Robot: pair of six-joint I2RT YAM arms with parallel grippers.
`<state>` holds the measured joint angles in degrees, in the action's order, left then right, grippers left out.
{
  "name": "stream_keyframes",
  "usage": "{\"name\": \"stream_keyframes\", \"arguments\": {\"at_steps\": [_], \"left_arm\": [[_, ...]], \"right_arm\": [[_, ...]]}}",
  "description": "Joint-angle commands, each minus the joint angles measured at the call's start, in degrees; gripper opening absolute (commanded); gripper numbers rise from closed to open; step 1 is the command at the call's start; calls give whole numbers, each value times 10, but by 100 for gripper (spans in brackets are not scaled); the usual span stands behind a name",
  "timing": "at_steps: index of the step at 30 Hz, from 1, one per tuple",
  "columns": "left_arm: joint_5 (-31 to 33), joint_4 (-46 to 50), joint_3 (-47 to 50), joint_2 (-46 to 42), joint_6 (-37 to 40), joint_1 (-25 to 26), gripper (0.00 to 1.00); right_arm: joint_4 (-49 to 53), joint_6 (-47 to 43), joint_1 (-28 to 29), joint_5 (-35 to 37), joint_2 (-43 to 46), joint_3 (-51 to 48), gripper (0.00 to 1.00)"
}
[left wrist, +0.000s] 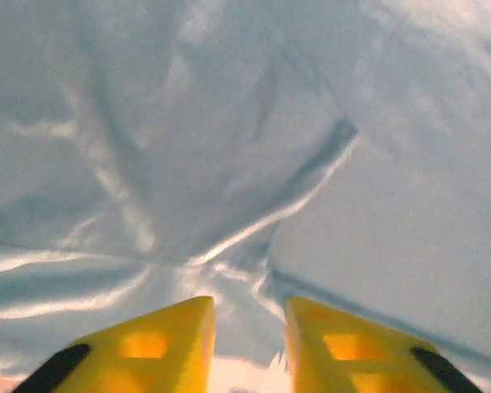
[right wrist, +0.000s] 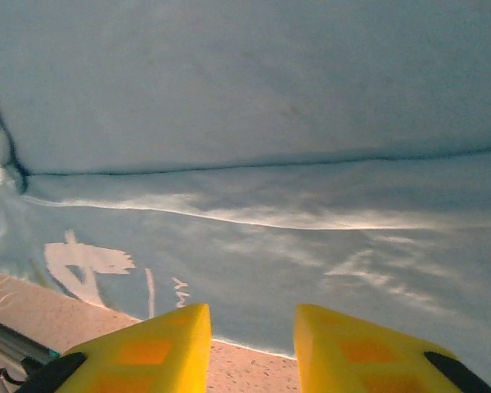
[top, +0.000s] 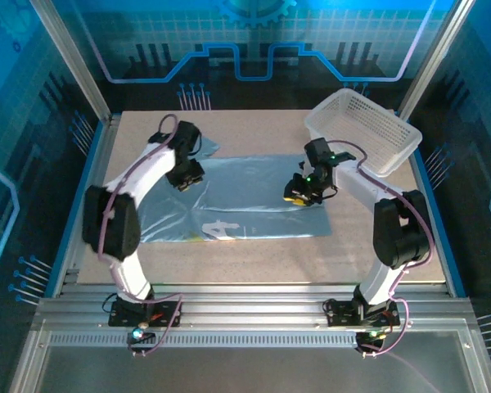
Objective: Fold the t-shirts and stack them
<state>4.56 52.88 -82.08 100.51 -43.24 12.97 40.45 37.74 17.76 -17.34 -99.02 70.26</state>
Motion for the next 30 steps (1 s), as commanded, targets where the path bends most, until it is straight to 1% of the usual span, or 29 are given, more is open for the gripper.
{"name": "stream_keyframes", "arguments": {"at_steps": [1,3,4,8,11,13,17,24,30], "left_arm": [[-130,-92,106,-36,-99,7,19],[-164,-144,142,-34,-135,34,16],[-169,-160,146,-25,-144,47,14],[-176,-180,123,22,-165,86,8],[-182,-183,94,52,-163,104,2],[-188,-182,76,72,-160,115,0],[-203,-178,48,106,-148,130,0],[-225,-171,3,125,-120,149,0],[-237,-170,11,135,-113,157,0]], "right_arm": [[24,38,-1,14,-3,-37,29],[11,47,-3,15,-15,-48,26],[4,47,-3,18,-24,-48,24],[5,36,-9,27,-67,-11,21],[21,28,-13,38,-96,26,20],[29,25,-16,47,-116,47,20],[27,28,-30,58,-141,77,19],[36,36,-40,65,-185,137,18],[41,40,-46,69,-197,160,18]]}}
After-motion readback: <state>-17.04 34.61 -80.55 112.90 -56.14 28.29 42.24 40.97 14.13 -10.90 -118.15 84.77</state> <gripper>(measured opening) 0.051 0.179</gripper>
